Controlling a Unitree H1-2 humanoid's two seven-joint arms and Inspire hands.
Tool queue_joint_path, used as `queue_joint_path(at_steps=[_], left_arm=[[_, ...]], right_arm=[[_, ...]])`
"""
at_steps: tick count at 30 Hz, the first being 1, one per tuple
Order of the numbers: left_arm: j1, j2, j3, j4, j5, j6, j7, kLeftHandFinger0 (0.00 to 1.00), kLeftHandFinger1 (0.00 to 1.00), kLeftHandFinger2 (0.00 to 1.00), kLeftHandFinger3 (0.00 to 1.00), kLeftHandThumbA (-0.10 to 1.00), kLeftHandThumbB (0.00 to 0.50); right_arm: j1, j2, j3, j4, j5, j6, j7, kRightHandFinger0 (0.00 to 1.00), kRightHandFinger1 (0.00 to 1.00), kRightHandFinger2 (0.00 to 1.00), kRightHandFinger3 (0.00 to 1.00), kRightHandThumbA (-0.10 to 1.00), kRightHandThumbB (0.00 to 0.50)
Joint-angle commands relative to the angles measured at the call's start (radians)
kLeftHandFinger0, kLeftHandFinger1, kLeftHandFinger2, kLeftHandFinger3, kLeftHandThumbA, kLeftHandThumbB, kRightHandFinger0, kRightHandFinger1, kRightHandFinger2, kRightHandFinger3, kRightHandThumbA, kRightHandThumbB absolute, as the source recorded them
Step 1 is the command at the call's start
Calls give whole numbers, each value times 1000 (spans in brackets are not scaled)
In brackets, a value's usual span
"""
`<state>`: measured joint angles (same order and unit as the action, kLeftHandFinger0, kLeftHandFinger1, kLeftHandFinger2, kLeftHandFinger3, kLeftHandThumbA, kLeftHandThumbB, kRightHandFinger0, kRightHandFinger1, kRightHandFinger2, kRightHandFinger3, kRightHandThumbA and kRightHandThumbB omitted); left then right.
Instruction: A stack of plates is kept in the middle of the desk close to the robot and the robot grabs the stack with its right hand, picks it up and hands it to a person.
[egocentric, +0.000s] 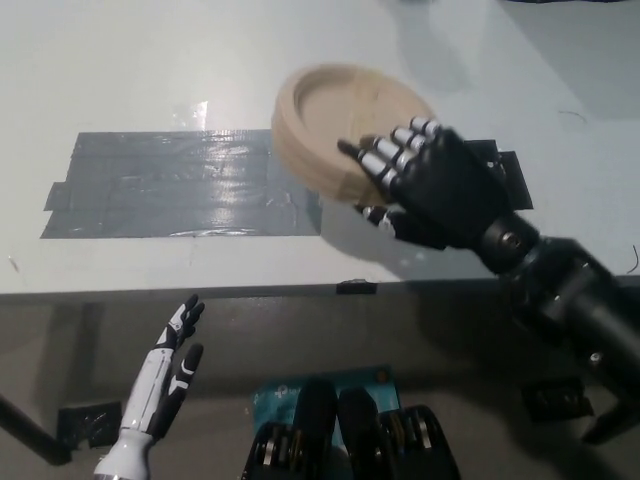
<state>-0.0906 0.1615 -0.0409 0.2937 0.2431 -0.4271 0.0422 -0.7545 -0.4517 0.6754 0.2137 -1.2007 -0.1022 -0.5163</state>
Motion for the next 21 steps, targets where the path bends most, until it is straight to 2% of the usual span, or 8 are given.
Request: queue_joint_path(at_steps=[1, 3, 7, 10, 12, 17, 20, 21], left_arm=[[-14, 19, 6, -12, -14, -43, 29, 1000, 1000, 1000, 1000, 1000, 357], [-12, 18, 6, -11, -16, -43, 28, 1000, 1000, 1000, 1000, 1000, 362], [-1, 12, 7, -15, -3, -43, 22, 1000, 1000, 1000, 1000, 1000, 362], [3, 13, 8, -15, -11, -43, 17, 1000, 1000, 1000, 1000, 1000, 369], [2, 15, 4, -16, -21, -43, 15, 1000, 1000, 1000, 1000, 1000, 360], [3, 16, 5, -17, -7, -43, 19, 1000, 1000, 1000, 1000, 1000, 376], [13, 14, 6, -18, -13, -43, 11, 1000, 1000, 1000, 1000, 1000, 376], [14, 14, 6, -19, -14, -43, 10, 1000, 1000, 1000, 1000, 1000, 376]], right_arm=[[-80, -13, -72, -56, 0, -18, 46, 0, 0, 0, 242, -100, 392], [-86, -5, -73, -38, -11, -27, 42, 0, 0, 0, 221, -100, 388], [-83, 2, -74, -20, -17, -33, 55, 0, 0, 28, 256, -100, 383], [-87, 11, -74, 4, -20, -37, 56, 0, 0, 22, 230, -100, 409], [-97, 20, -72, 45, -24, -41, 38, 0, 0, 0, 151, -100, 396], [-120, 39, -69, 129, -15, -59, 32, 0, 0, 1, 168, -100, 370], [-139, 53, -59, 197, -29, -61, 21, 0, 0, 1, 202, -100, 392], [-147, 59, -57, 218, -33, -57, 24, 0, 0, 2, 203, -100, 419]])
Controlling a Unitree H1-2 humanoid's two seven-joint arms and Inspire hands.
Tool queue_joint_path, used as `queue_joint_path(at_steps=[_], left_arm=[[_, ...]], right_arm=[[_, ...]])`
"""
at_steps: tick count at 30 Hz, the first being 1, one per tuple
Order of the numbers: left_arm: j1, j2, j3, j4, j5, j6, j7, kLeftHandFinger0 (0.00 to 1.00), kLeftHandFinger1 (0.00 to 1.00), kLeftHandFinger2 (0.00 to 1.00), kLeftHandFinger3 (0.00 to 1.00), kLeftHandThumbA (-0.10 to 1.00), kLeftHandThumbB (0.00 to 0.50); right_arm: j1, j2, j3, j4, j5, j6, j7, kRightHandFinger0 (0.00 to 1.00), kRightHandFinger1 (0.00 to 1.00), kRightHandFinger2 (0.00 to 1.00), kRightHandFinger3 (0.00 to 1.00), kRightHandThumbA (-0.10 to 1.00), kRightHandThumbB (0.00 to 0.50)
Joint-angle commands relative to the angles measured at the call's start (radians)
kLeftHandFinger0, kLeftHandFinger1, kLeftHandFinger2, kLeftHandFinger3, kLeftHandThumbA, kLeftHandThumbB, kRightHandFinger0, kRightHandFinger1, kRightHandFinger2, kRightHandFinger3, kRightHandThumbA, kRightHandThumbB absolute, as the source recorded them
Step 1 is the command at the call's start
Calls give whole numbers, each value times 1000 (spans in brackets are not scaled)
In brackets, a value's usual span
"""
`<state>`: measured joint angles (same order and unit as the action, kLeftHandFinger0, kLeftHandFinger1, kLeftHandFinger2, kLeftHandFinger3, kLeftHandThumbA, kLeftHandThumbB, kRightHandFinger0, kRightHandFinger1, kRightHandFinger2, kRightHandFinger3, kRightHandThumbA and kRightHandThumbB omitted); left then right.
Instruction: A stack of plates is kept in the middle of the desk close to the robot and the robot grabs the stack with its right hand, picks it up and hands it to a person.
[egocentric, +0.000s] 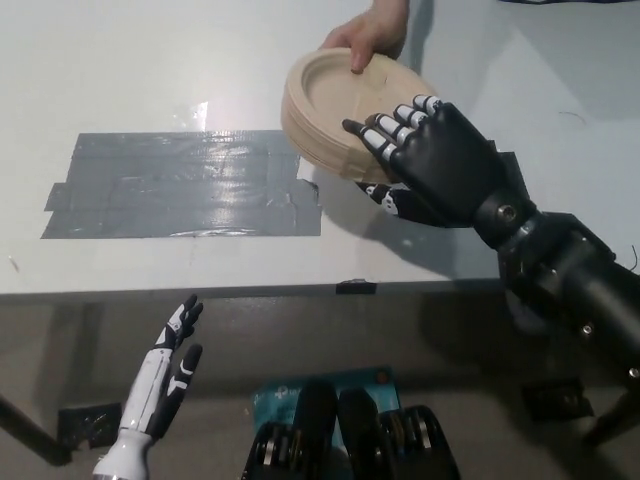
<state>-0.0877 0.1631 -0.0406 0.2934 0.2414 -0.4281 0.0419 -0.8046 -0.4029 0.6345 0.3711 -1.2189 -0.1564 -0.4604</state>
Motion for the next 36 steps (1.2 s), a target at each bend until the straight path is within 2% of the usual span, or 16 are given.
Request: queue_joint_path(at_steps=[1, 3, 6, 7, 8, 9, 10, 11, 12, 13, 15, 25, 27, 30, 33, 36], left_arm=[[13, 11, 6, -21, -13, -41, 9, 1000, 1000, 1000, 1000, 1000, 370], [16, 9, 7, -24, -13, -41, 11, 1000, 1000, 1000, 1000, 1000, 368], [13, 12, 0, -23, -5, -42, 23, 1000, 1000, 1000, 1000, 1000, 372], [13, 10, 1, -22, -3, -42, 20, 1000, 1000, 1000, 1000, 1000, 375], [12, 11, 1, -22, -1, -42, 21, 1000, 1000, 1000, 1000, 1000, 376], [12, 11, 0, -22, 0, -42, 22, 1000, 1000, 1000, 1000, 1000, 376], [10, 13, -1, -21, -3, -42, 21, 1000, 1000, 1000, 1000, 1000, 372], [10, 12, 2, -23, 0, -41, 19, 1000, 1000, 1000, 1000, 1000, 377], [11, 12, 4, -24, 0, -40, 17, 1000, 1000, 1000, 1000, 1000, 383], [10, 13, 5, -24, 2, -41, 15, 1000, 1000, 1000, 1000, 1000, 379], [6, 16, 6, -25, 5, -41, 15, 1000, 1000, 1000, 1000, 1000, 377], [7, 13, 5, -24, -2, -40, 9, 1000, 1000, 1000, 1000, 1000, 381], [5, 12, 4, -24, -6, -39, 7, 1000, 1000, 1000, 1000, 1000, 386], [-3, 13, 3, -17, -19, -42, 6, 1000, 1000, 1000, 1000, 1000, 389], [-10, 14, 3, -13, -16, -42, 10, 1000, 1000, 1000, 1000, 1000, 389], [-9, 14, 7, -21, -2, -40, 12, 1000, 1000, 1000, 1000, 1000, 385]], right_arm=[[-114, 21, -11, 103, -19, -1, -46, 0, 0, 9, 209, -100, 430], [-134, 35, -6, 151, -23, 0, -69, 0, 0, 2, 234, -100, 364], [-176, 70, -4, 271, 4, -18, -97, 0, 6, 32, 234, -100, 314], [-179, 87, -20, 306, 44, -33, -86, 0, 19, 43, 261, -100, 314], [-179, 94, -28, 318, 64, -37, -71, 25, 121, 163, 354, -99, 329], [-179, 98, -32, 326, 74, -39, -62, 25, 121, 163, 354, -99, 329], [-168, 113, -64, 317, 152, -35, 60, 416, 637, 616, 836, 247, 441], [-161, 115, -76, 295, 193, -19, 164, 791, 1000, 1000, 1000, 499, 488], [-151, 114, -82, 263, 220, 4, 268, 1000, 1000, 1000, 1000, 588, 498], [-131, 111, -91, 209, 257, 34, 390, 1000, 1000, 1000, 1000, 659, 500], [-118, 110, -97, 159, 274, 50, 433, 1000, 1000, 1000, 1000, 712, 500], [-55, 83, -162, -91, 364, 77, 523, 1000, 1000, 1000, 1000, 906, 500], [-35, 71, -179, -184, 381, 95, 557, 1000, 1000, 1000, 1000, 818, 500], [7, 43, -208, -357, 381, 110, 584, 1000, 1000, 1000, 1000, 877, 500], [47, 19, -235, -500, 385, 113, 599, 1000, 1000, 1000, 1000, 862, 500], [129, -17, -284, -764, 416, 173, 675, 1000, 1000, 1000, 1000, 867, 500]])
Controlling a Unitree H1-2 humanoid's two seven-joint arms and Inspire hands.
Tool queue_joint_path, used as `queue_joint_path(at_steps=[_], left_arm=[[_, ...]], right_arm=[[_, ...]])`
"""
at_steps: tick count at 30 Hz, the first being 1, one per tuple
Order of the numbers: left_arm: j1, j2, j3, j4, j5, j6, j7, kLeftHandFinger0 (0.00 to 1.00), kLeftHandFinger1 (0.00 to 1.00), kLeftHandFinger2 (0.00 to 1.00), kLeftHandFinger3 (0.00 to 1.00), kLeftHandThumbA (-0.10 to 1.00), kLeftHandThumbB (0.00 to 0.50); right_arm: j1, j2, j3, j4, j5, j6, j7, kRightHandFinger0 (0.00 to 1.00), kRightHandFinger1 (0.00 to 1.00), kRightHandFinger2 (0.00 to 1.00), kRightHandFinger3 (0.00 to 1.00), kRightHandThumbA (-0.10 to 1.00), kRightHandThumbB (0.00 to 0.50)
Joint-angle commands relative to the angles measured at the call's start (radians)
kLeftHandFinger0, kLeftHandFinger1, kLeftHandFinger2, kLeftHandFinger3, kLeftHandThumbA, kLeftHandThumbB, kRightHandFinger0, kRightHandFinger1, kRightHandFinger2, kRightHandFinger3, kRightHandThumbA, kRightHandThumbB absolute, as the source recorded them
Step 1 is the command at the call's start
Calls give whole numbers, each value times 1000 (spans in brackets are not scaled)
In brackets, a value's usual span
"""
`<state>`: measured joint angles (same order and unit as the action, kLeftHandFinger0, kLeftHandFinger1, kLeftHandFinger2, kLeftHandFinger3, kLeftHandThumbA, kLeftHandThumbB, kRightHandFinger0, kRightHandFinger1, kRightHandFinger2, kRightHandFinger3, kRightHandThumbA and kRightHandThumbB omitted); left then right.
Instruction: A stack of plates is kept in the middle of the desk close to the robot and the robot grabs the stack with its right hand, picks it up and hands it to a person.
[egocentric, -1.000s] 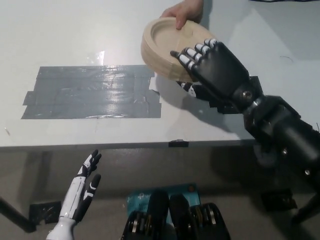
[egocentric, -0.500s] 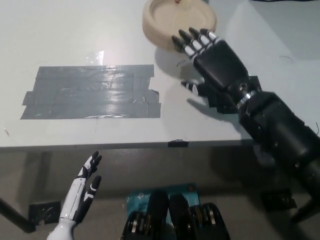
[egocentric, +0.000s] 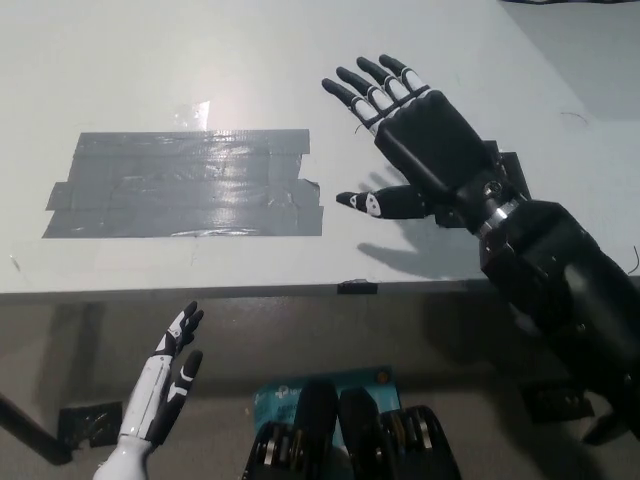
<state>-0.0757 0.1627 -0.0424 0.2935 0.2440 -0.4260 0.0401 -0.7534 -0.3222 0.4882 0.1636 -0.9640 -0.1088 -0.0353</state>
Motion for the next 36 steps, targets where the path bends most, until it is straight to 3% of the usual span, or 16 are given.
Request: queue_joint_path(at_steps=[1, 6, 11, 18, 19, 22, 23, 24, 26, 32, 36], left_arm=[[-22, 15, 9, -21, -5, -42, 14, 1000, 1000, 1000, 1000, 1000, 384], [-29, 15, 10, -15, -14, -43, 10, 1000, 1000, 1000, 1000, 1000, 376], [-32, 13, 7, -23, -14, -24, 3, 1000, 1000, 1000, 1000, 1000, 382], [-18, 3, 7, -17, -17, -26, 7, 1000, 1000, 1000, 1000, 1000, 368], [-13, 3, 6, -15, -15, -34, 10, 1000, 1000, 1000, 1000, 1000, 360], [-8, 4, 1, -13, -10, -43, 18, 1000, 1000, 1000, 1000, 1000, 351], [-6, 5, -1, -14, -10, -44, 19, 1000, 1000, 1000, 1000, 1000, 351], [-4, 5, -2, -14, -10, -44, 19, 1000, 1000, 1000, 1000, 1000, 352], [-1, 5, -6, -12, -11, -44, 21, 1000, 1000, 1000, 1000, 1000, 362], [20, -4, -10, -13, -18, -44, 16, 1000, 1000, 1000, 1000, 1000, 362], [48, -10, -16, -26, -8, -44, 11, 1000, 1000, 1000, 1000, 1000, 372]], right_arm=[[78, -98, -138, -556, 161, 126, 250, 1000, 1000, 1000, 1000, 866, 500], [281, -148, -242, -917, 244, 182, 247, 1000, 1000, 1000, 1000, 795, 500], [539, -109, -293, -1006, 257, 162, 118, 1000, 1000, 1000, 1000, 810, 500], [802, 21, -268, -805, 236, 33, -70, 1000, 1000, 1000, 1000, 910, 498], [827, 45, -267, -727, 251, 2, -99, 1000, 1000, 1000, 1000, 920, 452], [853, 92, -277, -584, 307, -31, -112, 1000, 1000, 1000, 1000, 1000, 420], [857, 103, -281, -553, 323, -37, -109, 1000, 1000, 1000, 1000, 1000, 414], [862, 111, -285, -536, 331, -43, -107, 1000, 1000, 1000, 1000, 957, 367], [863, 151, -301, -407, 391, -75, -113, 1000, 1000, 1000, 1000, 1000, 394], [858, 209, -359, -247, 630, -40, -7, 1000, 1000, 1000, 1000, 1000, 386], [864, 209, -370, -220, 663, -58, 7, 1000, 1000, 1000, 1000, 1000, 393]])
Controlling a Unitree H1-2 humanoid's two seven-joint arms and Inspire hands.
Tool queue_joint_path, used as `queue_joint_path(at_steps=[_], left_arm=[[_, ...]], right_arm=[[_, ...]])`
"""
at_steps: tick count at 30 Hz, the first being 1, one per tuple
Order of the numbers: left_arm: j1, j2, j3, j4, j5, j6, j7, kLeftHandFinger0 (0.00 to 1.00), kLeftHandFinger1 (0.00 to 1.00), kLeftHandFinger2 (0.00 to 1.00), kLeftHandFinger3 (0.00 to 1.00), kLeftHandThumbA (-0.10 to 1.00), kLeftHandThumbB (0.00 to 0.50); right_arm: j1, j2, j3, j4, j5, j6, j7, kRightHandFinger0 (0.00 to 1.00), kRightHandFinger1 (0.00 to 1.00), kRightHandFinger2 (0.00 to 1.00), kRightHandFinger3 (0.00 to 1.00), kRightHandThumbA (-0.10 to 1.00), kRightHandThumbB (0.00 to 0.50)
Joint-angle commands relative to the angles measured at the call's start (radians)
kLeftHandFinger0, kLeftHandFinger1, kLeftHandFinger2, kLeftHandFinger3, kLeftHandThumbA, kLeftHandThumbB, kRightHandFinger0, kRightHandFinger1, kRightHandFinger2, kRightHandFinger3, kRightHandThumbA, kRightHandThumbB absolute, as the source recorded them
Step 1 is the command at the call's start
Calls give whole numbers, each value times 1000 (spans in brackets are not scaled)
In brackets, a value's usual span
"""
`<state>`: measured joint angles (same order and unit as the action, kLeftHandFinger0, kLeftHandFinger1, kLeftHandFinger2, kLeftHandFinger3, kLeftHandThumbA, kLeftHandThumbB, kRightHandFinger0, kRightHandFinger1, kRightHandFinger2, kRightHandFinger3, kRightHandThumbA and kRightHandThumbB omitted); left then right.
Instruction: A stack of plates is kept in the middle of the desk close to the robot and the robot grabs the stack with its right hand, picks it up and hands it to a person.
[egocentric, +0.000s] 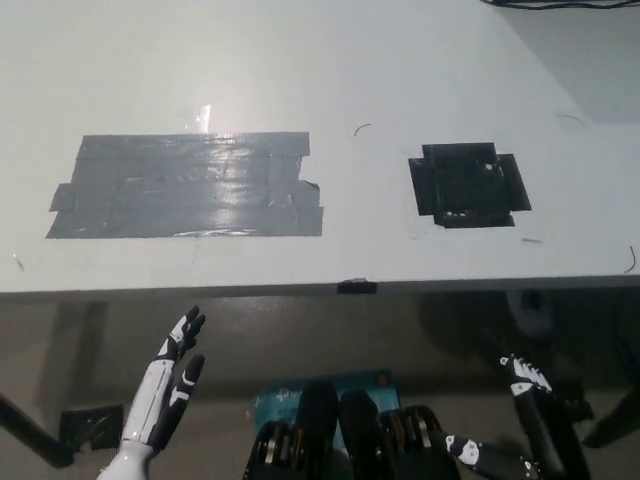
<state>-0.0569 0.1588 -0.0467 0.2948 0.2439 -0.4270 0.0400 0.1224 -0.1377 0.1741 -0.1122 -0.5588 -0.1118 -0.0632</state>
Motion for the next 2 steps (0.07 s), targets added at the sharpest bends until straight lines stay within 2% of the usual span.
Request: queue_joint_path(at_steps=[1, 2], left_arm=[[30, -7, -15, -27, -9, -43, 15, 1000, 1000, 1000, 1000, 1000, 366], [30, -7, -15, -27, -9, -43, 15, 1000, 1000, 1000, 1000, 1000, 366]], right_arm=[[-12, 23, -57, 56, 261, -54, 39, 1000, 1000, 1000, 1000, 1000, 394], [-12, 23, -57, 56, 261, -54, 39, 1000, 1000, 1000, 1000, 1000, 394]])
